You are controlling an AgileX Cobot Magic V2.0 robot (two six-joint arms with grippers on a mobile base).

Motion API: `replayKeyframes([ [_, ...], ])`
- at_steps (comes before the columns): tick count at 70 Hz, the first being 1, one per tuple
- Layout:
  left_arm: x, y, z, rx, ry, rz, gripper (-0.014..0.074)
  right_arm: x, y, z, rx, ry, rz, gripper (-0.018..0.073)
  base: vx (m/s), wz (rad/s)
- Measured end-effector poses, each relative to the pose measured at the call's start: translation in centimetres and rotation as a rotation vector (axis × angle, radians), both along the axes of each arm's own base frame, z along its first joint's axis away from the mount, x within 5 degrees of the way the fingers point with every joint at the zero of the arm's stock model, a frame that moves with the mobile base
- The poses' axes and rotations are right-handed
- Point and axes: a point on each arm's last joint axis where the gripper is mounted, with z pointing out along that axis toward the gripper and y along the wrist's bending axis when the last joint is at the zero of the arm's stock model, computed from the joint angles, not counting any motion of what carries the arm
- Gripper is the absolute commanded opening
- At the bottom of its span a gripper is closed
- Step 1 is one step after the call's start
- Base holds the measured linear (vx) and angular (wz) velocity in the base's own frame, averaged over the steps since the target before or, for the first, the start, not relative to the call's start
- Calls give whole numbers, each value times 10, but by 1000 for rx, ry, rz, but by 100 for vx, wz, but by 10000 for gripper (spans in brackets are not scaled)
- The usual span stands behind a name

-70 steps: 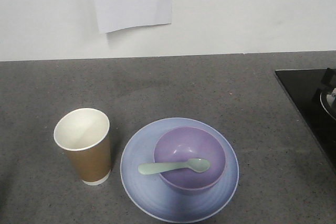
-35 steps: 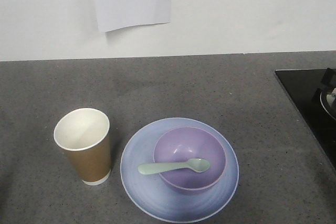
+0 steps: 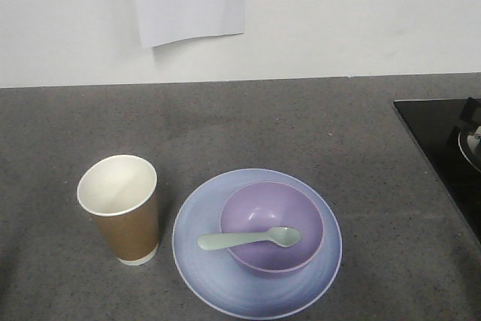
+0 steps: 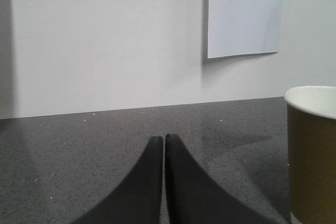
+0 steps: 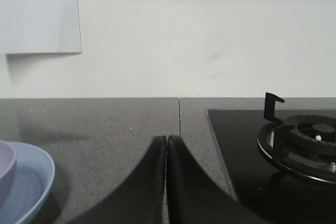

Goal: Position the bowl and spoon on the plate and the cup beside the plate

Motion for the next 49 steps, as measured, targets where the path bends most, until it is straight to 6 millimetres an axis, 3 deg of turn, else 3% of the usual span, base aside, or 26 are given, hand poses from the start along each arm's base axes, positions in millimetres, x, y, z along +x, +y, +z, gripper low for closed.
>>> replayKeyframes([
  [49,0,0,0,0,0,0,-6,0,0,2,35,-24,6,-9,0,0],
])
